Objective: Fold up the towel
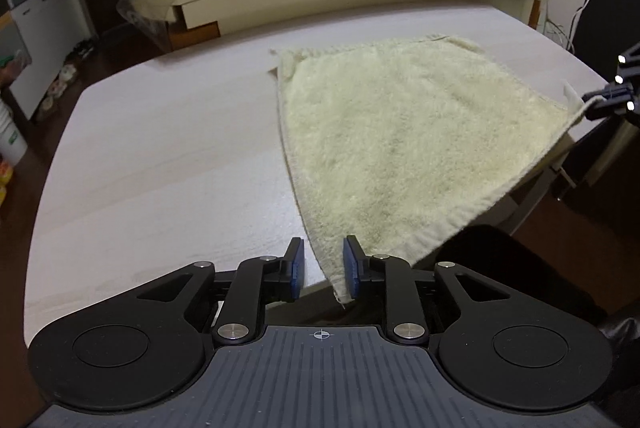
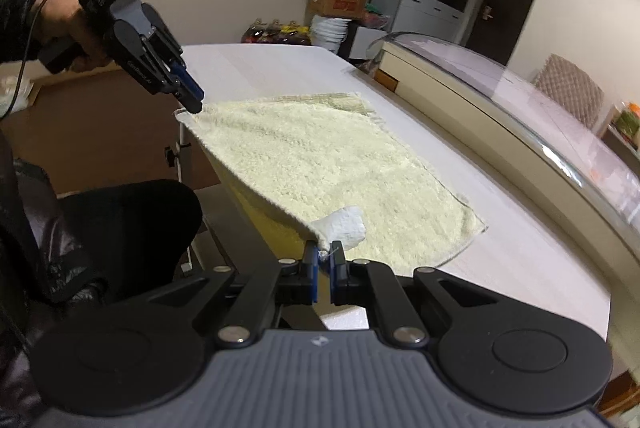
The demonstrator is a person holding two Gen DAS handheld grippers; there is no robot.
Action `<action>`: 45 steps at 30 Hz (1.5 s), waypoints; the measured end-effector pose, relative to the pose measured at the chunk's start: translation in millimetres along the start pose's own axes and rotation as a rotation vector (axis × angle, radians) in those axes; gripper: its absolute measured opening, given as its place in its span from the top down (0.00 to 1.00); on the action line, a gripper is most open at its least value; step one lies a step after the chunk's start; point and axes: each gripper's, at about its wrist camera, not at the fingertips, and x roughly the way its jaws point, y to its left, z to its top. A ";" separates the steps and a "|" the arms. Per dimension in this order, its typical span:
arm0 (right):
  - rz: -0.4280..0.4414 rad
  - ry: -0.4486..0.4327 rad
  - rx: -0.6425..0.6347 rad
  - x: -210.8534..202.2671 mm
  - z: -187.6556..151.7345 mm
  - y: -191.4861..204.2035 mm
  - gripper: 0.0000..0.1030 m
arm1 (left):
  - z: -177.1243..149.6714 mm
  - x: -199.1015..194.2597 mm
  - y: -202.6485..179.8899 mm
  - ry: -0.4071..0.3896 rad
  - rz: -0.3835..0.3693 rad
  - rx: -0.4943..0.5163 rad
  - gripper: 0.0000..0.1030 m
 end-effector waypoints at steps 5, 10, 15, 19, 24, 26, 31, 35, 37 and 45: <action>0.001 0.018 -0.055 -0.9 6.3 -3.8 0.94 | 8.1 -4.9 3.4 -0.058 -0.007 -0.031 0.75; 0.015 0.038 -0.077 1.5 8.4 -6.0 0.94 | 4.6 5.4 1.5 -0.038 -0.007 -0.011 0.75; 0.032 0.050 -0.085 5.8 7.7 -5.5 0.94 | 1.7 3.7 3.3 -0.046 -0.026 -0.026 0.75; 0.044 0.061 -0.117 7.1 14.4 -9.8 0.94 | -0.9 3.8 -0.5 -0.039 -0.030 0.007 0.75; 0.090 0.089 -0.213 12.7 35.5 -22.8 0.94 | -3.2 3.3 0.7 -0.047 -0.033 -0.002 0.72; 0.124 0.102 -0.245 16.4 47.0 -29.8 0.94 | -4.3 3.4 2.5 -0.052 -0.038 -0.015 0.72; 0.244 0.163 -0.325 34.0 81.9 -50.5 0.94 | -5.7 4.1 7.5 -0.062 -0.055 -0.049 0.71; 0.330 0.216 -0.386 58.3 111.7 -69.1 0.94 | -5.4 4.8 11.4 -0.073 -0.056 -0.070 0.68; 0.368 0.240 -0.408 72.1 125.3 -76.6 0.94 | -4.6 3.3 14.3 -0.094 -0.054 -0.087 0.68; 0.474 0.315 -0.535 144.1 170.1 -86.9 0.94 | 3.7 0.2 30.5 -0.165 -0.048 -0.146 0.68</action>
